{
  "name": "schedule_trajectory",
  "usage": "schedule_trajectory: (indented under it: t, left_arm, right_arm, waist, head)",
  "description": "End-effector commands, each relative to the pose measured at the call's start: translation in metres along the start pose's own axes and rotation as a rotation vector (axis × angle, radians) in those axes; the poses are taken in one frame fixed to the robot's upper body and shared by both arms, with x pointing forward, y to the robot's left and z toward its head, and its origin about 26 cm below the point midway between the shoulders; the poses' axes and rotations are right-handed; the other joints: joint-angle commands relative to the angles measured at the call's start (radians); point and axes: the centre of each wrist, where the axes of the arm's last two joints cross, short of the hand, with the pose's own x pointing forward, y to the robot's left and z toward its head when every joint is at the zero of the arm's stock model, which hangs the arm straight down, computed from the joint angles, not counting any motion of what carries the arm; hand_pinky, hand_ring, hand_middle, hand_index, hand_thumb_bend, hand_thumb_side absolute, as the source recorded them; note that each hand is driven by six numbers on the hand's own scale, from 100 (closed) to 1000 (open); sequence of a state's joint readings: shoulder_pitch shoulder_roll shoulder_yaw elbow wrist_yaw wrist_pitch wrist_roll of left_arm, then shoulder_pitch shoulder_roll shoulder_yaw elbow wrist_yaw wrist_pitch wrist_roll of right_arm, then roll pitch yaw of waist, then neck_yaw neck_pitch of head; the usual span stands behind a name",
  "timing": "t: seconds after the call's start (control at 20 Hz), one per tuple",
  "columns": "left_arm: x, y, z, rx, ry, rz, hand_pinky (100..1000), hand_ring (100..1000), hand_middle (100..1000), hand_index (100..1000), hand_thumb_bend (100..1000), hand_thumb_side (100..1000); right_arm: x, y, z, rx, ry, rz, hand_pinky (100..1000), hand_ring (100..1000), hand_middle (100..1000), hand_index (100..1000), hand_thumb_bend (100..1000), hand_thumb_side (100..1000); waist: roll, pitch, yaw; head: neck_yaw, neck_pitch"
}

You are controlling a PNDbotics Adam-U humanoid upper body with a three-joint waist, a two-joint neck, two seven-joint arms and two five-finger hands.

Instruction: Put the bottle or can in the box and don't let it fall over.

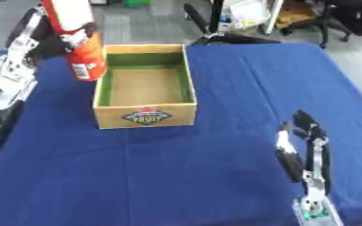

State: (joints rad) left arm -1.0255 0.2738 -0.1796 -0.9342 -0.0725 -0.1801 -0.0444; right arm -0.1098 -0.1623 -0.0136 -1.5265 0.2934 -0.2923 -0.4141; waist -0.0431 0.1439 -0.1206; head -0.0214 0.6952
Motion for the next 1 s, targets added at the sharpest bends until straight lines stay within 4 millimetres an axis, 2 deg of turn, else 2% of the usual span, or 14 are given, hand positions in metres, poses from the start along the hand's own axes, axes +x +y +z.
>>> schedule_trajectory:
  t: [0.05,0.3,0.55,0.75,0.8,0.85,0.9,0.95,1.0]
  left_arm:
    - [0.010,-0.007,-0.015,-0.024,-0.038,-0.029,305,369,356,676,100,118]
    - [0.002,-0.025,-0.018,-0.068,-0.031,-0.062,329,385,370,685,100,111]
    - [-0.009,-0.030,-0.012,-0.057,-0.021,-0.116,368,411,386,692,100,100]
    - [-0.013,-0.031,-0.009,-0.047,-0.028,-0.139,489,488,445,726,100,112]
    - [-0.013,-0.031,-0.009,-0.051,-0.031,-0.147,621,598,564,790,208,196]
    - [-0.014,-0.031,-0.008,-0.059,-0.036,-0.158,632,612,581,797,228,206]
    - [-0.014,-0.030,-0.008,-0.067,-0.043,-0.172,735,749,743,868,485,372]
    - [-0.014,-0.030,-0.007,-0.071,-0.048,-0.183,749,764,760,877,514,391]
    - [-0.015,-0.029,-0.006,-0.071,-0.055,-0.189,833,850,845,921,669,480]
  right_arm:
    - [0.007,0.004,-0.008,0.021,-0.034,-0.023,765,816,761,870,100,533]
    - [0.013,0.013,-0.012,0.053,-0.055,-0.049,765,816,760,868,100,533]
    - [0.014,0.014,-0.013,0.057,-0.059,-0.053,765,816,760,867,100,534]
    - [0.014,0.013,-0.012,0.056,-0.058,-0.050,765,817,760,865,100,535]
    - [0.014,0.013,-0.012,0.056,-0.058,-0.050,766,817,760,864,100,535]
    - [0.014,0.013,-0.012,0.056,-0.057,-0.049,766,817,760,864,100,535]
    - [0.014,0.013,-0.013,0.055,-0.057,-0.048,766,817,759,862,100,535]
    - [0.014,0.012,-0.013,0.054,-0.057,-0.047,766,817,759,862,100,535]
    - [0.014,0.012,-0.013,0.053,-0.056,-0.046,766,817,759,861,100,535]
  waist:
    - [-0.004,-0.008,-0.015]
    - [-0.008,0.003,-0.048]
    - [-0.008,0.008,-0.049]
    - [-0.009,0.008,-0.046]
    - [-0.008,0.008,-0.045]
    - [-0.009,0.008,-0.044]
    - [-0.008,0.008,-0.043]
    - [-0.008,0.007,-0.042]
    - [-0.008,0.007,-0.041]
  head:
    - [0.023,-0.020]
    - [0.045,-0.029]
    - [0.043,-0.027]
    - [0.040,-0.026]
    - [0.039,-0.025]
    - [0.039,-0.025]
    - [0.038,-0.025]
    - [0.038,-0.024]
    - [0.038,-0.024]
